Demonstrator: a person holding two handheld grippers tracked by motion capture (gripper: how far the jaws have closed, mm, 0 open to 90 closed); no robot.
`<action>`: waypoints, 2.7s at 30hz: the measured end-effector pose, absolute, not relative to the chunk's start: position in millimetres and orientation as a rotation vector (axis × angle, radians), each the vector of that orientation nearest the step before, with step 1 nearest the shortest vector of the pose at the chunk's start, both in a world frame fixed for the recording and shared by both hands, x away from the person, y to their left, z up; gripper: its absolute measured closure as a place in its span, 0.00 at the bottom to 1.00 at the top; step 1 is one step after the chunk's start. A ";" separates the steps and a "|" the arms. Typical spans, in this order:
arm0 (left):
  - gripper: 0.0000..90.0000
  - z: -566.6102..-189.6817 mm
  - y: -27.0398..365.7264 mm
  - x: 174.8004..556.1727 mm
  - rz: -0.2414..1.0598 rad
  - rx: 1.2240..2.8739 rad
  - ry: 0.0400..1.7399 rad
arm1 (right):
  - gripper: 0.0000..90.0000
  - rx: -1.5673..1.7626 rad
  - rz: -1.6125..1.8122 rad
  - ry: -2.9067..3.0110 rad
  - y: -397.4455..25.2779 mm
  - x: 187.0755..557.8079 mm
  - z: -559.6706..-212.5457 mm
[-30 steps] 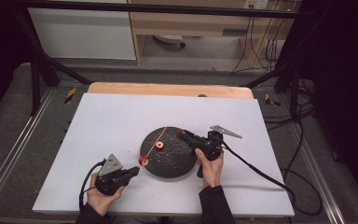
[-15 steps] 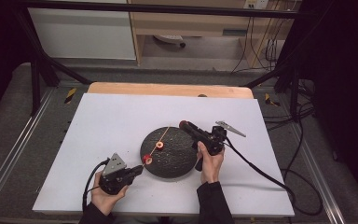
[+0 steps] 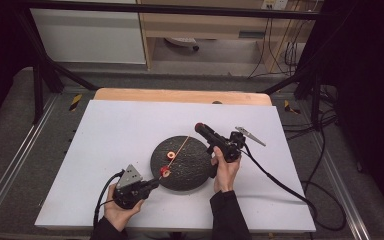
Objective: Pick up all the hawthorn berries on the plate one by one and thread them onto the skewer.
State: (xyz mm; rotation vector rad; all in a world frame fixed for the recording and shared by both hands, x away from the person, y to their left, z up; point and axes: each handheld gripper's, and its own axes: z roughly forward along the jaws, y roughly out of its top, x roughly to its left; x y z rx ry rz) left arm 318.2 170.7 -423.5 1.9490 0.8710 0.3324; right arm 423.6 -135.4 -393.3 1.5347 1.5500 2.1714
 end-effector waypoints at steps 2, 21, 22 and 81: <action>0.98 -423.5 169.0 317.9 0.329 1.951 0.867 | 0.70 1.541 2.179 1.541 -135.1 424.2 -393.6; 0.98 -422.1 148.6 319.7 0.313 1.935 0.866 | 0.70 1.559 2.232 1.473 -137.0 423.7 -389.1; 0.98 -422.1 148.1 320.0 0.312 1.928 0.872 | 0.70 1.559 2.234 1.472 -137.1 423.3 -388.9; 0.99 -416.4 113.3 331.8 0.379 1.831 0.927 | 0.71 1.600 2.238 1.503 -135.6 416.6 -388.6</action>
